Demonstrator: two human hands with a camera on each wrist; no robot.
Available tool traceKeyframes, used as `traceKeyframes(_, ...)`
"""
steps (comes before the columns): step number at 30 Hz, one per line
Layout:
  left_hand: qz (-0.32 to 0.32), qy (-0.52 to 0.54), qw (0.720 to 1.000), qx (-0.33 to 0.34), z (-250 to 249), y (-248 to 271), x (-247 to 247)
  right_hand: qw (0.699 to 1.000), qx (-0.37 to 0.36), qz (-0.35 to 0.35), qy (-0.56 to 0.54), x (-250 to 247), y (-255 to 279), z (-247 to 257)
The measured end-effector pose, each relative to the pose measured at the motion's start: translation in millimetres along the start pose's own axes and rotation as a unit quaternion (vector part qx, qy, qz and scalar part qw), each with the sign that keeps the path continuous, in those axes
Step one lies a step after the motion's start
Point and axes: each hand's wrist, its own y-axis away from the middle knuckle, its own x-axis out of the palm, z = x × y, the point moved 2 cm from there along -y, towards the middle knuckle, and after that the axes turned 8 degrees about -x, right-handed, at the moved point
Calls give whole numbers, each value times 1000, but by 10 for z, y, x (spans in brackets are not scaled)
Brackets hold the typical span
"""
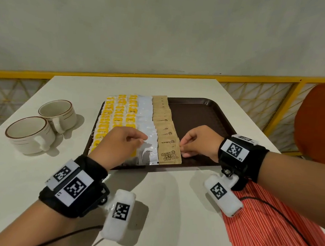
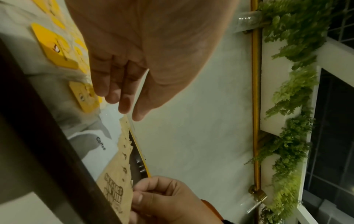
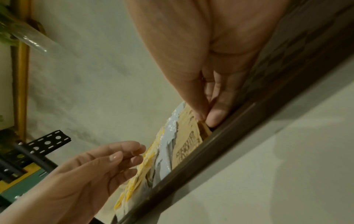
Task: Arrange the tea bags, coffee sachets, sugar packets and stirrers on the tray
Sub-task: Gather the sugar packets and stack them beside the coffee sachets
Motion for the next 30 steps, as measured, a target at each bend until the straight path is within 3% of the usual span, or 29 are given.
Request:
traceKeyframes(7,6,-15,1000,-2,-66,-80,41,999,11,-27,-40,-66,-6,-9)
traceKeyframes(14,11,-7,1000,-12,-84,-118,83,999,-22,-24,17,-3,-42,1)
traceKeyframes(23,3,-13,1000,-3,-56,-131,18,997,-41,-58,14,-28,-95,18)
traceKeyframes(30,8,-15,1000,10,-77,-141,44,996,-55,-24,66,33,-175,58)
